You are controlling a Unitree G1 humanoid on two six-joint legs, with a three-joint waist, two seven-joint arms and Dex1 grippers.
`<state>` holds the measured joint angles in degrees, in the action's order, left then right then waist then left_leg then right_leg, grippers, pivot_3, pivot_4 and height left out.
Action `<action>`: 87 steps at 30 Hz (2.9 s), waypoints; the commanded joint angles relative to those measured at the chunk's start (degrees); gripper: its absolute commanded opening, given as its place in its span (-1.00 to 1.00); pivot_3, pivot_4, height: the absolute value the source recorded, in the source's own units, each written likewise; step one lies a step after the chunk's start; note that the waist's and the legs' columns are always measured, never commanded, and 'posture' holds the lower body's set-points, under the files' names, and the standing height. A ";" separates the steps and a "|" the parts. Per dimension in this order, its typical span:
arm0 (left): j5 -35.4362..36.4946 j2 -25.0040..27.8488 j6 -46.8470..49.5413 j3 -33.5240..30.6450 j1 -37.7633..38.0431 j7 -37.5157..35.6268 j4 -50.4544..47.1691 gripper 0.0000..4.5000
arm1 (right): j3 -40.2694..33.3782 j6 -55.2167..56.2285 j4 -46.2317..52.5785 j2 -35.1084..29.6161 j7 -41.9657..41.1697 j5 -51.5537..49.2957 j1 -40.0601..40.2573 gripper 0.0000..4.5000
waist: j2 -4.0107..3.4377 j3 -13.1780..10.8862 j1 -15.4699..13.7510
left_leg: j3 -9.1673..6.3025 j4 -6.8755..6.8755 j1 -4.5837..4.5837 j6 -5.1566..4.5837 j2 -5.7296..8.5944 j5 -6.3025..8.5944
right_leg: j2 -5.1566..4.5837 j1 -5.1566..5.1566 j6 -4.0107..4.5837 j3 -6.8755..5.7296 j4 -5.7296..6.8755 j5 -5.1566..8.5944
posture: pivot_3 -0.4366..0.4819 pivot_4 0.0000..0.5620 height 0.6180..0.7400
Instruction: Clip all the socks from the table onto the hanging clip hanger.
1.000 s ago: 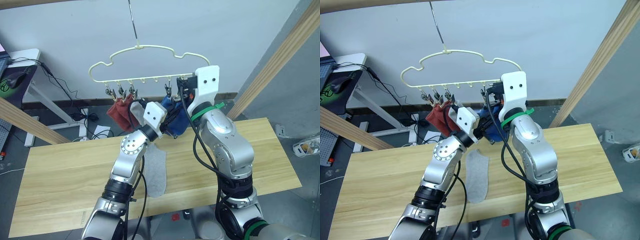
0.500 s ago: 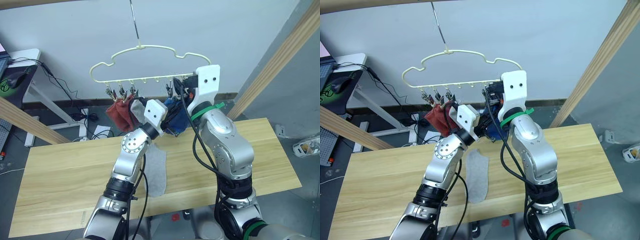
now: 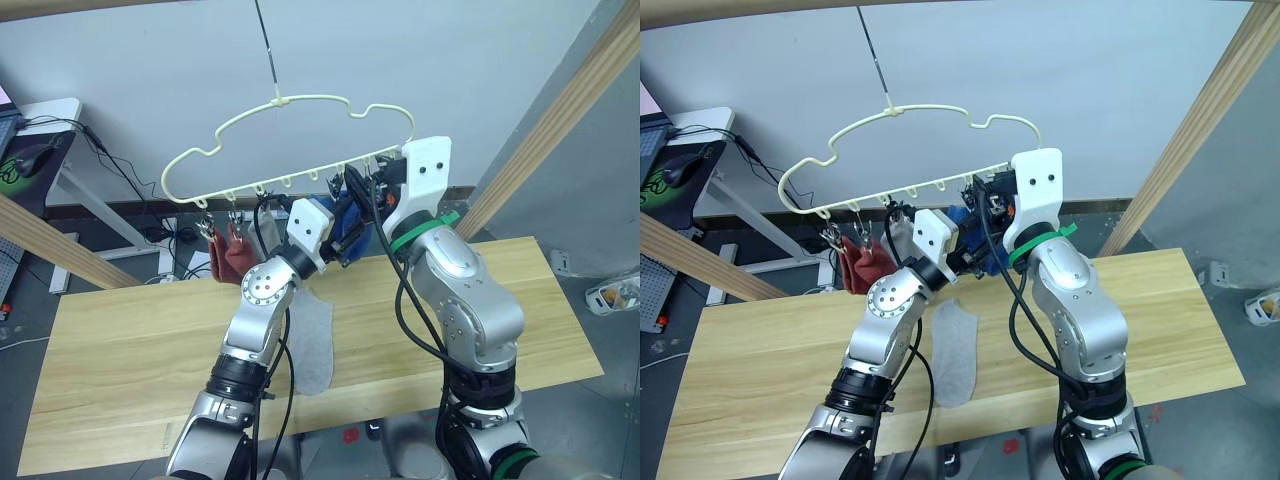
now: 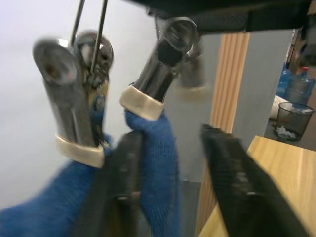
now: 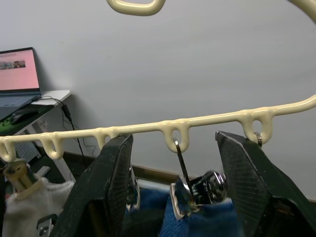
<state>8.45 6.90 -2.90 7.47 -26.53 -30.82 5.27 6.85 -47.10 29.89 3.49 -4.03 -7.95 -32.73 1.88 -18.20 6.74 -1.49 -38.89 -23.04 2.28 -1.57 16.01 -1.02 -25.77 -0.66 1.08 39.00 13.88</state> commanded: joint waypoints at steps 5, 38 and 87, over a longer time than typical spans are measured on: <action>0.29 0.09 -0.28 0.63 0.87 -0.43 -2.44 0.10 | 1.51 -1.48 6.84 -2.48 -4.01 -3.84 2.29 0.37 | 0.01 0.07 0.04 | 0.00 -0.01 0.01 0.00 0.01 0.00 | 0.01 0.02 0.00 0.00 0.00 0.00 | -0.52 -0.08 1.00; 0.85 1.84 -0.83 0.33 -0.68 -0.94 -3.09 0.10 | 12.21 6.86 -3.80 -10.63 -8.05 6.82 -5.46 0.37 | -0.03 0.72 3.25 | 0.07 0.00 0.15 -0.01 -0.08 -0.01 | 0.15 0.03 0.00 0.23 0.09 -0.01 | -0.50 -0.14 1.00; 3.69 16.58 4.26 -0.74 10.73 -10.40 -18.41 0.10 | 4.62 5.10 -4.88 -1.76 -3.85 3.11 -4.86 0.37 | -0.02 0.93 3.71 | 0.28 -0.01 0.19 -0.01 0.00 0.00 | 0.20 -0.01 -0.24 0.91 0.07 -0.17 | -0.44 -0.13 1.00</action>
<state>11.37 22.76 2.38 6.14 -16.09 -39.11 -12.45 10.31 -43.02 23.41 1.25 -7.38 -4.56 -36.71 1.86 -17.27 10.45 -1.20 -38.89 -22.85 2.26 -1.58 16.00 -0.81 -25.78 -0.91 2.01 39.06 13.71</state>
